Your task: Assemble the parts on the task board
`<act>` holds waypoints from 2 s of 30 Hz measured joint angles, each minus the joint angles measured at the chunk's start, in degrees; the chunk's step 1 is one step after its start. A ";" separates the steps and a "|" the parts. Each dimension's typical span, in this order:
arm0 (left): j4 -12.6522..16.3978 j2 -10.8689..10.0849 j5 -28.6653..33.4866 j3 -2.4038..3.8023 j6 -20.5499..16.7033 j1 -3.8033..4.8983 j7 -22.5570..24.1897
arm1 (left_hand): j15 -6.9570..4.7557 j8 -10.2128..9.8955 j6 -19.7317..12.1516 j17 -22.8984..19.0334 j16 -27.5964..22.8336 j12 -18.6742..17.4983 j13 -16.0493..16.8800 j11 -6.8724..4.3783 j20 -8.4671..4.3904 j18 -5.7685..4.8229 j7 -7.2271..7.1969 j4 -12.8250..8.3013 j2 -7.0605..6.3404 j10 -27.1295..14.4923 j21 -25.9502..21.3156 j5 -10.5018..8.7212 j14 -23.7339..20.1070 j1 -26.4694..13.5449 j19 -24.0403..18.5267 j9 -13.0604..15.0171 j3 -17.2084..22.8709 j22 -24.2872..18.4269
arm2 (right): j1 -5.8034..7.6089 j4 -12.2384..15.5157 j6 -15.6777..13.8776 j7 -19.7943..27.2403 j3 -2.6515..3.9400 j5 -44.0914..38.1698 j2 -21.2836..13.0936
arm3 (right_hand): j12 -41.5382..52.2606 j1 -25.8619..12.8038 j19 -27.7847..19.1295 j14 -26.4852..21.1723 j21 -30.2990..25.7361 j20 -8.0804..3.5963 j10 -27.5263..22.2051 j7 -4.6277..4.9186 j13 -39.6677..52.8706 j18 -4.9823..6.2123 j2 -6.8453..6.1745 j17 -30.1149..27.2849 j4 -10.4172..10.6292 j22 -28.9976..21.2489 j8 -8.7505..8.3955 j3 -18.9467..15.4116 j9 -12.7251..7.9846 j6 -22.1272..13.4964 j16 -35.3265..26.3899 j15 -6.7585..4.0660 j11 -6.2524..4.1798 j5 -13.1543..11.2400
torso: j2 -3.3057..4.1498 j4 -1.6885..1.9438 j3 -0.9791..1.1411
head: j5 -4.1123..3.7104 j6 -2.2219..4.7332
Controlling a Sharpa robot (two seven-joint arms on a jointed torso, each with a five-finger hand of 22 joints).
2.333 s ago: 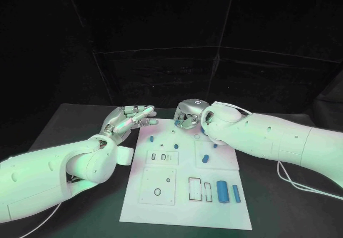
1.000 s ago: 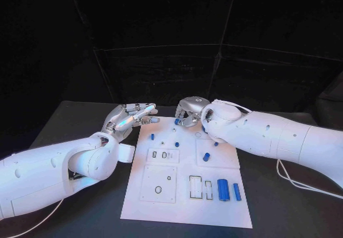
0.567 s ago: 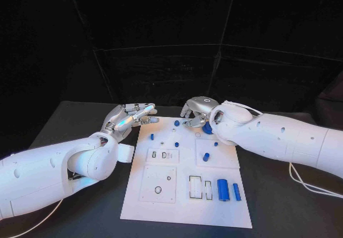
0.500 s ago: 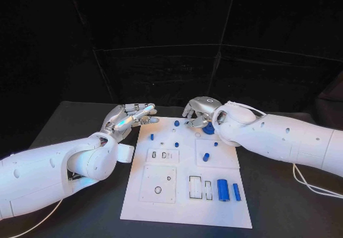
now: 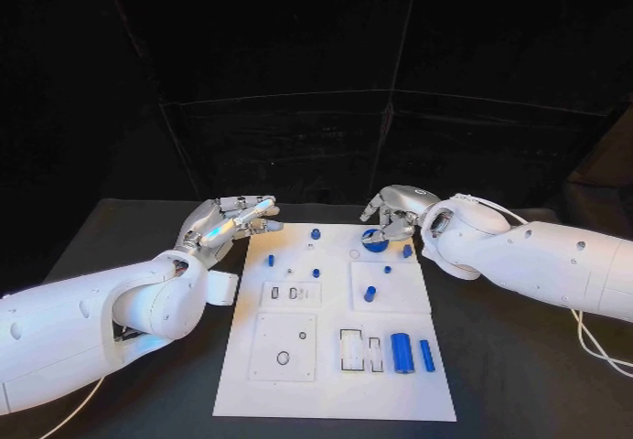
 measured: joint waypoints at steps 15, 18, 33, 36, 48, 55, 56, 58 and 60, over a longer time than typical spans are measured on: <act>-0.85 0.16 0.00 0.00 0.15 -0.01 -0.10 | -0.01 0.00 0.00 0.05 0.00 0.23 0.00 0.00 0.00 -0.01 0.00 -0.16 0.00 0.00 -0.03 0.00 -0.01 0.00 0.00 0.05 0.16 0.01 | -0.02 -2.51 4.73 -3.41 -0.04 2.35 -0.04 | 17.92 4.58 1.43 0.00 3.03 0.83 -1.02 1.00 19.95 -0.21 0.62 9.18 7.77 5.67 2.33 -4.73 -0.13 -3.89 4.49 0.45 0.94 -1.33 | -0.14 -0.15 0.12 | -0.14 0.05; -0.98 0.18 0.00 -0.01 0.17 -0.01 -0.11 | -0.01 0.00 0.00 0.05 0.00 0.23 0.00 0.00 0.00 0.00 0.00 -0.16 0.00 0.00 -0.03 0.00 -0.01 0.00 0.00 0.05 0.16 0.01 | -0.03 -2.69 5.29 -3.66 -0.04 2.52 0.05 | 19.67 4.96 1.91 0.00 3.48 0.92 -1.02 1.00 21.81 -0.89 0.92 10.15 7.92 6.44 2.75 -4.88 -0.13 -3.89 5.08 0.45 0.94 -0.46 | -0.13 -0.15 0.10 | -0.02 -0.09; -1.25 0.31 0.01 -0.01 0.24 -0.02 -0.15 | -0.01 0.00 0.00 0.10 -0.24 0.22 0.00 0.00 -0.19 0.00 0.00 -0.15 0.00 0.00 -0.03 0.00 -0.01 0.00 0.20 0.05 0.16 -0.05 | -0.04 -3.09 7.37 -4.01 -0.04 2.80 0.72 | 27.34 6.37 2.94 0.00 4.70 0.71 0.85 0.78 29.74 -0.89 1.85 13.28 7.73 8.89 4.60 -4.69 -0.03 -3.67 6.52 0.45 0.93 1.61 | -0.12 -0.25 0.07 | -0.07 -0.69; -1.25 0.31 0.01 -0.01 0.26 -0.02 -0.16 | -0.01 0.00 0.00 0.11 -0.23 0.22 0.00 0.00 -0.19 0.00 0.00 -0.15 0.00 0.00 -0.03 0.00 -0.01 0.00 0.20 0.05 0.16 -0.05 | -0.05 -3.20 7.72 -4.02 -0.04 2.71 0.86 | 28.49 6.58 3.13 0.00 5.02 0.93 1.07 0.77 30.93 -0.88 2.06 13.91 7.58 9.42 4.96 -4.54 -0.03 -3.26 6.72 0.45 0.72 1.87 | -0.12 -0.25 0.06 | -0.08 -0.75; -1.25 0.33 0.01 -0.01 0.27 -0.02 -0.18 | -0.01 0.00 0.00 0.10 -0.23 0.22 0.00 0.00 -0.19 0.00 0.00 -0.15 0.00 0.00 -0.03 0.00 -0.01 0.00 0.19 0.04 0.16 -0.04 | -0.09 -3.49 8.68 -4.26 -0.04 1.63 1.54 | 30.35 7.49 3.66 0.00 5.69 0.81 1.47 0.69 33.12 -0.88 2.97 15.30 6.60 10.66 5.63 -3.93 -0.04 -2.53 7.43 0.45 0.73 2.15 | -0.13 -0.23 0.07 | 0.10 -0.97; -1.32 0.37 0.01 -0.01 0.27 -0.02 -0.19 | -0.01 0.00 0.00 0.09 -0.23 0.22 0.00 0.00 -0.19 0.00 0.00 -0.15 0.00 0.00 -0.03 0.00 -0.01 0.00 0.19 0.04 0.16 -0.04 | -0.09 -3.76 8.92 -4.43 0.03 0.58 1.94 | 31.41 8.01 3.75 0.00 5.93 0.72 1.67 0.60 34.15 -1.43 3.49 15.66 5.91 11.12 5.63 -3.24 -0.06 -2.22 7.66 0.45 0.94 2.15 | -0.13 -0.22 0.08 | 0.10 -1.11; -1.35 0.38 0.01 -0.01 0.27 -0.02 -0.19 | -0.01 0.00 0.00 0.09 -0.23 0.22 0.00 0.00 -0.19 0.00 0.00 -0.15 0.00 0.00 -0.03 0.00 -0.01 0.00 0.19 0.04 0.16 -0.04 | -0.09 -3.80 8.93 -4.46 0.04 0.42 1.99 | 31.41 8.01 3.75 0.00 5.93 0.72 1.67 0.72 34.22 -1.78 3.49 15.69 5.89 11.19 5.62 -3.22 -0.06 -2.10 7.67 0.45 0.94 2.14 | -0.13 -0.22 0.08 | 0.10 -1.15; -1.38 0.40 0.01 -0.01 0.27 -0.02 -0.20 | -0.01 0.00 0.00 0.09 -0.23 0.22 0.00 0.00 -0.19 0.00 0.00 -0.15 0.00 0.00 -0.03 0.00 -0.01 0.00 0.19 0.04 0.16 -0.04 | -0.12 -3.85 8.93 -4.52 0.07 0.03 2.10 | 31.65 8.18 3.75 0.00 5.94 0.72 1.67 0.72 34.51 -1.78 3.66 15.82 5.54 11.33 5.81 -2.87 -0.07 -2.10 7.67 0.45 0.94 2.14 | -0.13 -0.21 0.09 | 0.10 -1.19; -1.40 0.41 0.01 -0.01 0.27 -0.02 -0.20 | -0.01 0.00 0.00 0.09 -0.23 0.22 0.00 0.00 -0.19 0.00 0.00 -0.15 0.00 0.00 -0.03 0.00 -0.01 0.00 0.19 0.04 0.16 -0.04 | -0.14 -3.85 8.88 -4.59 0.09 -0.35 2.18 | 31.97 8.70 3.95 0.00 6.20 0.92 1.66 0.63 34.84 -1.78 4.19 16.05 4.86 11.62 5.91 -2.19 -0.15 -1.56 7.67 0.45 0.94 2.05 | -0.13 -0.21 0.09 | 0.10 -1.24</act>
